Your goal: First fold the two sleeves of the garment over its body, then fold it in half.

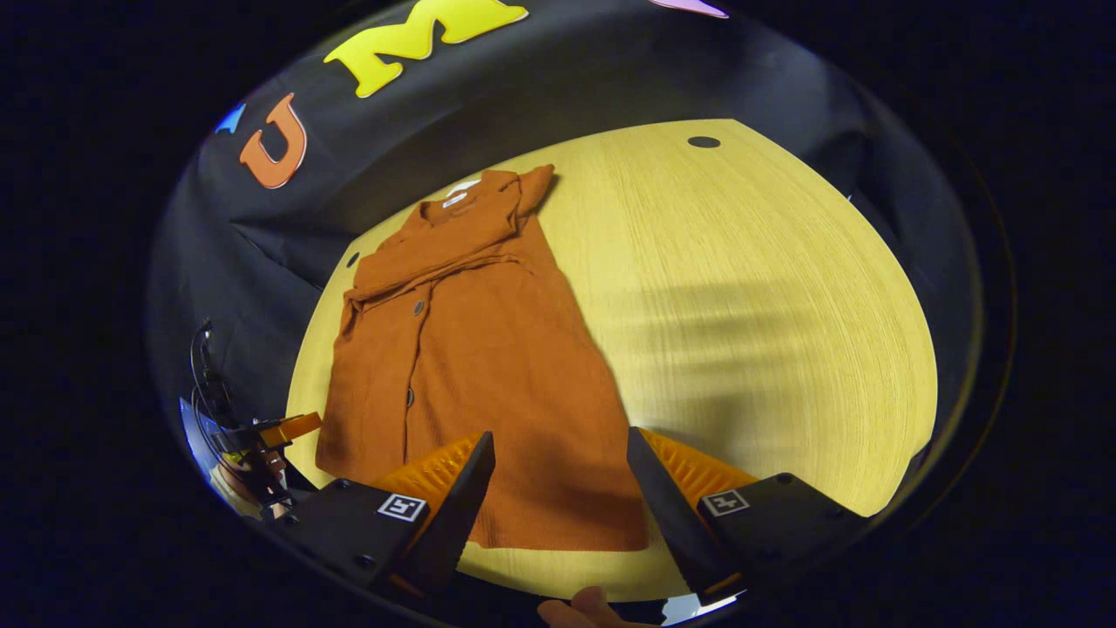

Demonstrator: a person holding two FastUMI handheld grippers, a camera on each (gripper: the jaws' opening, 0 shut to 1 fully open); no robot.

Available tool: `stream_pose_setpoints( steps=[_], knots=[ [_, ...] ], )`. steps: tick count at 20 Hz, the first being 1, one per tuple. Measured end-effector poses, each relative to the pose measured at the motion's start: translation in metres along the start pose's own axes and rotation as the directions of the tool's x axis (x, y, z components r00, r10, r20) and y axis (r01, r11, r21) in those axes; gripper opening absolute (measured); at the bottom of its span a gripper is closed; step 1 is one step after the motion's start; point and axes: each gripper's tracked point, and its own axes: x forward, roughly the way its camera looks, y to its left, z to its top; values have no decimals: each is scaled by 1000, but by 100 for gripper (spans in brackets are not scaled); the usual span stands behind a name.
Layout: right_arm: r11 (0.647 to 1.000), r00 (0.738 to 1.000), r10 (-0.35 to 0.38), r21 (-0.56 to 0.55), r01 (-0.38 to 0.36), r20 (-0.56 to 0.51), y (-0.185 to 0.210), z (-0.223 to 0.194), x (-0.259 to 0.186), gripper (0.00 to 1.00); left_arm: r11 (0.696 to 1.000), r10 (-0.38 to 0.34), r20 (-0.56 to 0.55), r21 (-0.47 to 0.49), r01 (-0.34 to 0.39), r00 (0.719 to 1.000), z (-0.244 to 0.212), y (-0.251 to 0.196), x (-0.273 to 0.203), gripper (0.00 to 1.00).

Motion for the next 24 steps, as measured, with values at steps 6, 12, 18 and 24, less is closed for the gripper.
stream_pose_setpoints(
  steps=[6, 12, 18, 24],
  knots=[
    [996, 970, 89, 42, -82, -224, -26, -33, -11, 98, 957, -288, -328, -138, 256, 900, -39, -6, -8, 96],
    [980, 915, 178, 145, -133, -362, -46, -49, -25, 97, 874, -484, -455, -293, 387, 748, -35, 2, -5, 97],
    [974, 877, 202, 183, -133, -435, -46, -67, -20, 97, 801, -597, -472, -311, 512, 648, -36, 7, -16, 90],
    [969, 868, 216, 207, -135, -446, -30, -66, -7, 98, 791, -607, -490, -290, 539, 626, -48, -13, -27, 87]
  ],
)
